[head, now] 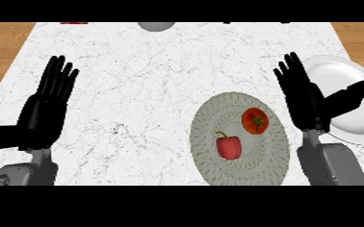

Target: Pick the bell pepper from the placemat and place it in the plate

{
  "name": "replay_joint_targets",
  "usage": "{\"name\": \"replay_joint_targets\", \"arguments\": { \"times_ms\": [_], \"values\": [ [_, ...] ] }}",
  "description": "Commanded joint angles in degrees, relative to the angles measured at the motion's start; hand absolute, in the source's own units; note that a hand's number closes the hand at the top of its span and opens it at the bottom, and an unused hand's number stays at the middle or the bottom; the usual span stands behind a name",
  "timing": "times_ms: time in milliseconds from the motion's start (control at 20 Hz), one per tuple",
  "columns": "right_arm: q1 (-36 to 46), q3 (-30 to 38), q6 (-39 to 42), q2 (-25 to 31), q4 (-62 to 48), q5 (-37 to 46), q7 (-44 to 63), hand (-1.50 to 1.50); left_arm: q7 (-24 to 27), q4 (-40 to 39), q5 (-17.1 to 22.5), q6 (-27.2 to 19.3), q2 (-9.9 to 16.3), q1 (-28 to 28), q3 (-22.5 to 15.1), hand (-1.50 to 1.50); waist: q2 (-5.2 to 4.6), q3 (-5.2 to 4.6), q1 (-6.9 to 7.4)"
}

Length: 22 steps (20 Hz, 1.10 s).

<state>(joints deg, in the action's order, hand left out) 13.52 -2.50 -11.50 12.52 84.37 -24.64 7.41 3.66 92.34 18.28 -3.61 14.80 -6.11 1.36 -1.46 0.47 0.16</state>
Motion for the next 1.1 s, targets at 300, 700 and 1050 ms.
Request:
{"name": "replay_joint_targets", "arguments": {
  "times_ms": [300, 700, 1050],
  "values": [
    [5.7, -18.7, 17.7, 15.8, -14.0, 11.6, 21.5, -1.50, -0.5, 2.7, -9.1, 6.5, 6.6, -4.8, -8.6, 0.00, -0.38, -1.17, 5.10],
    [23.0, -35.8, 29.8, 17.0, -14.2, 28.6, 28.5, -1.50, -0.7, -1.4, -11.3, 8.9, 7.6, -7.6, -10.4, 0.00, 0.80, -0.66, 3.43],
    [31.6, -36.4, 36.3, 4.5, -19.1, 28.6, 44.0, -1.50, -3.8, -1.3, -11.8, 8.0, 6.8, -9.4, -8.5, 0.00, 1.49, -0.51, 0.28]
  ]
}}
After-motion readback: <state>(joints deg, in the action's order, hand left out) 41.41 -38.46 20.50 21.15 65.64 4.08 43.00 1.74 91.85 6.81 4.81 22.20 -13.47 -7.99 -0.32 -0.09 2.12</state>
